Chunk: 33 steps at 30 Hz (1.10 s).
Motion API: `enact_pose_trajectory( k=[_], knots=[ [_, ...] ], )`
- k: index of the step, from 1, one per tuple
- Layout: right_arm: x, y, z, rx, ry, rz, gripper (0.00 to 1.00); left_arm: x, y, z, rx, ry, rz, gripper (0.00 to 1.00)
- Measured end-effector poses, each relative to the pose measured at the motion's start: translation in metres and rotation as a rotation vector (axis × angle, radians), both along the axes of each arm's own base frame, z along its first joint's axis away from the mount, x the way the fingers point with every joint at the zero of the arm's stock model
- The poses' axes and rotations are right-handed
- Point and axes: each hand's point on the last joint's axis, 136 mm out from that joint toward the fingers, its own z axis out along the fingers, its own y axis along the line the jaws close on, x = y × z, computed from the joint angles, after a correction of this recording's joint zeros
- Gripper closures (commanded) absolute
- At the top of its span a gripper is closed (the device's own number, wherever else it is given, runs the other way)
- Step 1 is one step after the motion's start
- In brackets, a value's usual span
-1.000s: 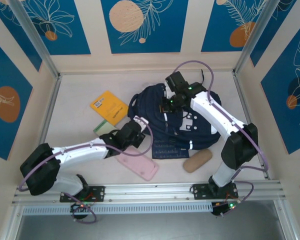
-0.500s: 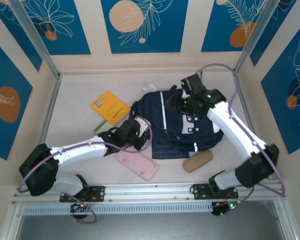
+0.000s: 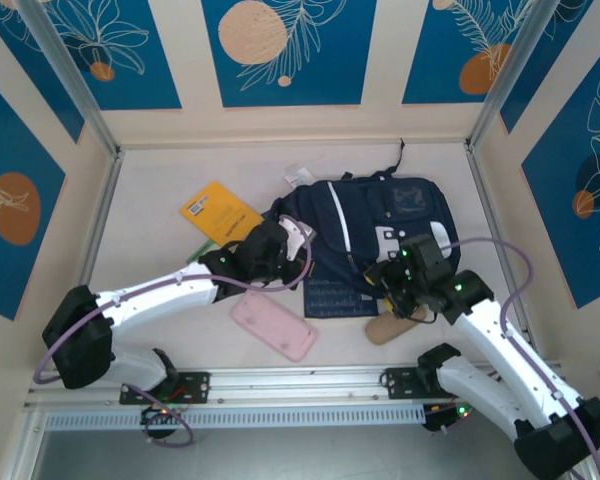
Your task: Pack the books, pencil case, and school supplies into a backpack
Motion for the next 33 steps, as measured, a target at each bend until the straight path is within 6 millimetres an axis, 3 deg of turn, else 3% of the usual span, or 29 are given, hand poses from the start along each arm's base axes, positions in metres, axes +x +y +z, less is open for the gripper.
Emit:
enact_pose_trajectory(
  k=[1, 3, 8, 12, 16, 19, 22, 25, 30, 33],
  knots=[
    [0.001, -0.004, -0.008, 0.000, 0.013, -0.025, 0.12, 0.000, -0.001, 0.001, -0.002, 0.001, -0.001, 1.00],
    [0.008, -0.012, -0.021, 0.013, 0.016, -0.066, 0.11, -0.001, -0.001, 0.002, -0.004, 0.003, -0.001, 1.00],
    [0.039, -0.027, -0.040, 0.065, -0.036, -0.122, 0.31, -0.006, -0.004, 0.000, -0.004, 0.016, -0.017, 1.00],
    [0.059, -0.045, -0.033, 0.046, -0.108, -0.148, 0.41, -0.018, -0.011, 0.000, -0.008, 0.024, -0.053, 1.00],
    [0.079, -0.065, -0.018, -0.020, -0.096, -0.190, 0.42, -0.029, -0.020, -0.007, 0.001, 0.041, -0.092, 1.00],
    [0.091, -0.075, -0.001, -0.072, -0.096, -0.210, 0.37, -0.034, -0.029, -0.016, 0.019, 0.062, -0.117, 1.00],
    [0.085, -0.075, 0.008, -0.087, -0.100, -0.205, 0.30, -0.035, -0.041, -0.022, 0.029, 0.083, -0.136, 1.00],
    [0.067, -0.066, 0.016, -0.061, -0.103, -0.187, 0.29, -0.037, -0.055, -0.023, 0.025, 0.101, -0.156, 1.00],
    [0.038, -0.036, 0.036, 0.051, -0.131, -0.129, 0.31, -0.046, -0.071, -0.030, 0.029, 0.132, -0.193, 1.00],
    [0.025, -0.015, 0.037, 0.130, -0.107, -0.094, 0.33, -0.049, -0.073, -0.035, 0.035, 0.142, -0.198, 1.00]
  ],
)
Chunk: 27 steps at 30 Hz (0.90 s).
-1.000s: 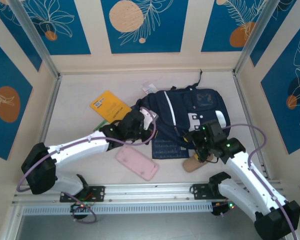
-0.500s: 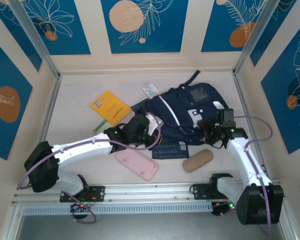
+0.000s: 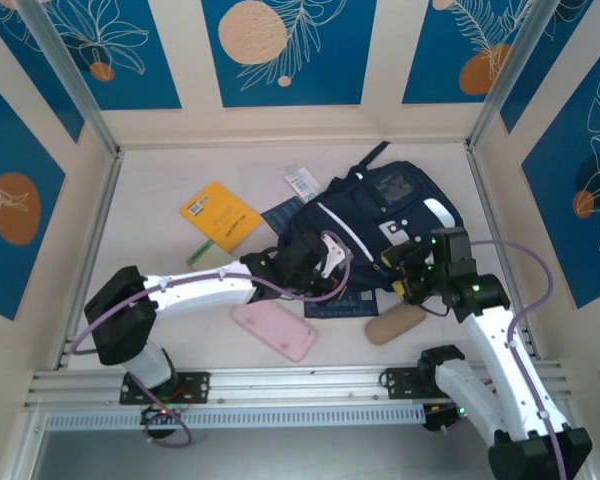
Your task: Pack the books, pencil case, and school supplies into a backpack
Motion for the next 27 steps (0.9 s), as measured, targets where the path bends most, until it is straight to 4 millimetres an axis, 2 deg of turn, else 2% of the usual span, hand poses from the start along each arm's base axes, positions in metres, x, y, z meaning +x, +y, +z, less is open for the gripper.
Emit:
enact_pose_trajectory(
  k=[7, 12, 17, 24, 25, 27],
  knots=[
    [-0.021, 0.038, -0.022, 0.121, 0.121, 0.040, 0.36, -0.001, -0.002, 0.001, -0.002, 0.002, -0.002, 1.00],
    [-0.021, 0.050, -0.028, 0.155, 0.160, 0.024, 0.36, -0.002, -0.004, 0.005, -0.008, -0.002, -0.005, 1.00],
    [-0.011, 0.050, -0.035, 0.160, 0.155, -0.014, 0.39, -0.004, -0.005, 0.004, -0.006, -0.004, -0.008, 1.00],
    [0.005, 0.044, -0.041, 0.152, 0.100, -0.073, 0.54, -0.009, -0.007, 0.004, -0.006, -0.005, -0.020, 1.00],
    [0.007, 0.044, -0.042, 0.151, 0.097, -0.075, 0.58, -0.009, -0.007, 0.004, -0.006, -0.005, -0.020, 1.00],
    [0.010, 0.045, -0.043, 0.147, 0.096, -0.076, 0.75, -0.008, -0.007, 0.004, -0.005, -0.007, -0.018, 1.00]
  ],
)
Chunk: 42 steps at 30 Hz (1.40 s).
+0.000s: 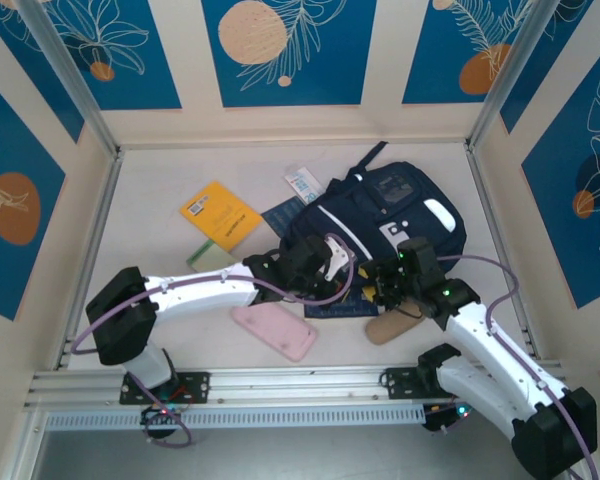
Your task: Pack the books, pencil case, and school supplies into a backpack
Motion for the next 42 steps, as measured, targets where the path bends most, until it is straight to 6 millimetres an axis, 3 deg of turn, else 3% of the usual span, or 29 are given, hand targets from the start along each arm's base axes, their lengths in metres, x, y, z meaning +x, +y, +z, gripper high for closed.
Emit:
enact_pose_trajectory(
  k=[4, 25, 42],
  knots=[
    [0.000, -0.001, -0.004, -0.020, 0.001, 0.010, 1.00, 0.000, 0.000, -0.001, 0.007, -0.008, -0.001, 1.00],
    [-0.007, -0.023, -0.005, -0.243, -0.128, 0.158, 1.00, 0.018, 0.028, 0.008, 0.099, -0.087, 0.022, 1.00],
    [-0.016, -0.035, -0.002, -0.370, -0.188, 0.289, 1.00, 0.083, 0.090, -0.005, 0.149, -0.053, 0.211, 1.00]
  ],
)
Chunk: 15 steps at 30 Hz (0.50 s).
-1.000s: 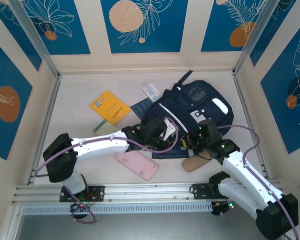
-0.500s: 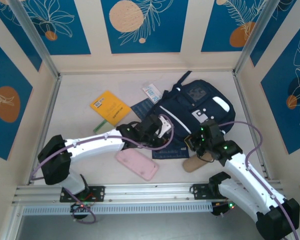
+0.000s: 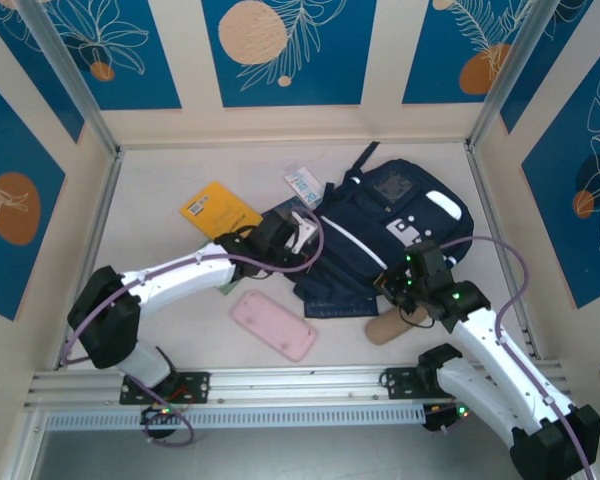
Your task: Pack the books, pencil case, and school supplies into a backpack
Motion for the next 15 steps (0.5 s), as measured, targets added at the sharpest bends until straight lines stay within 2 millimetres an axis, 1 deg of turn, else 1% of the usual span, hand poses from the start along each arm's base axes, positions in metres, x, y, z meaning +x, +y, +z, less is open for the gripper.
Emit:
enact_pose_trajectory(
  k=[3, 7, 11, 15],
  knots=[
    [0.000, 0.000, 0.002, -0.019, -0.017, 0.032, 1.00, 0.009, 0.006, -0.004, 0.006, 0.006, 0.025, 1.00],
    [-0.002, -0.003, 0.003, -0.051, -0.027, 0.068, 1.00, 0.016, 0.010, -0.011, 0.016, 0.018, 0.043, 1.00],
    [-0.001, -0.008, 0.009, -0.087, -0.040, 0.096, 1.00, 0.014, 0.005, -0.011, -0.005, 0.034, 0.025, 1.00],
    [0.010, -0.017, 0.020, -0.130, -0.040, 0.112, 1.00, 0.010, 0.001, -0.009, -0.029, 0.034, 0.009, 1.00]
  ],
)
